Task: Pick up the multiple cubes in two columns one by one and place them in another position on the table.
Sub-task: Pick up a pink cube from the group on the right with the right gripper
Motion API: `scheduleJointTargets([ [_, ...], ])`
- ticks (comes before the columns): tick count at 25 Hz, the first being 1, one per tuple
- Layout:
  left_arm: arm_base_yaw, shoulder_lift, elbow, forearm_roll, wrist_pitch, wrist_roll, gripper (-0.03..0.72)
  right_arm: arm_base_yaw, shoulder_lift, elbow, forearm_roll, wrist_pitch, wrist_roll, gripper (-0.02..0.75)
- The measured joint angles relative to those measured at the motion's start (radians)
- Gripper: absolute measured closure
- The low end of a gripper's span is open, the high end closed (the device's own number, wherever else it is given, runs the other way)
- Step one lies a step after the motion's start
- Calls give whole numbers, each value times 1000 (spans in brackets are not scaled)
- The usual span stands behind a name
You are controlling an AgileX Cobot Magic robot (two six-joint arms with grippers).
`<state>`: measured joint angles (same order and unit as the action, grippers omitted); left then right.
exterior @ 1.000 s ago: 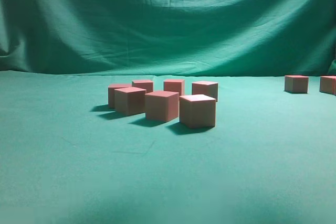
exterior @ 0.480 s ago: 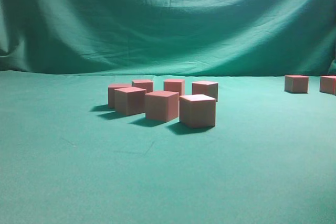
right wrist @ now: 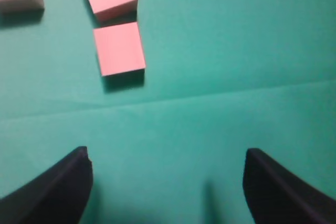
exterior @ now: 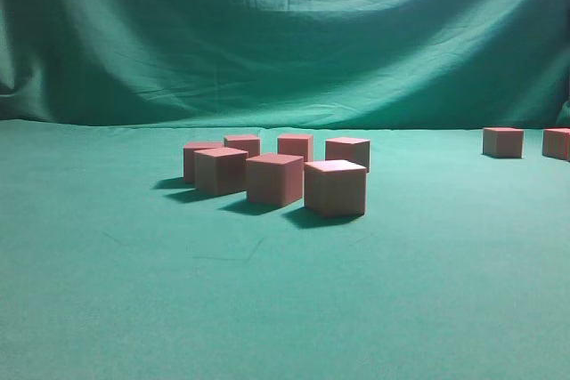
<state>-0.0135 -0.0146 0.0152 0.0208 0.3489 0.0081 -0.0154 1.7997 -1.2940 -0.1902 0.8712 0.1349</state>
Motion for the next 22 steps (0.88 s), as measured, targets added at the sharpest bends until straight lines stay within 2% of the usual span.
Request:
scheduleJointTargets([
  [15,0,0,0,0,0,0,688,-2,245,-163,33,-87,-74,153],
  [17,0,0,0,0,0,0,688,-2,260,-165,49,-91,-79,221],
  [18,0,0,0,0,0,0,688,-2,264,-165,55,-94,-84,211],
  [19,0,0,0,0,0,0,688,-2,265,-165,56,-94,-88,294],
  [22,0,0,0,0,0,0,688,-2,271,-165,59,-95,-95,451],
])
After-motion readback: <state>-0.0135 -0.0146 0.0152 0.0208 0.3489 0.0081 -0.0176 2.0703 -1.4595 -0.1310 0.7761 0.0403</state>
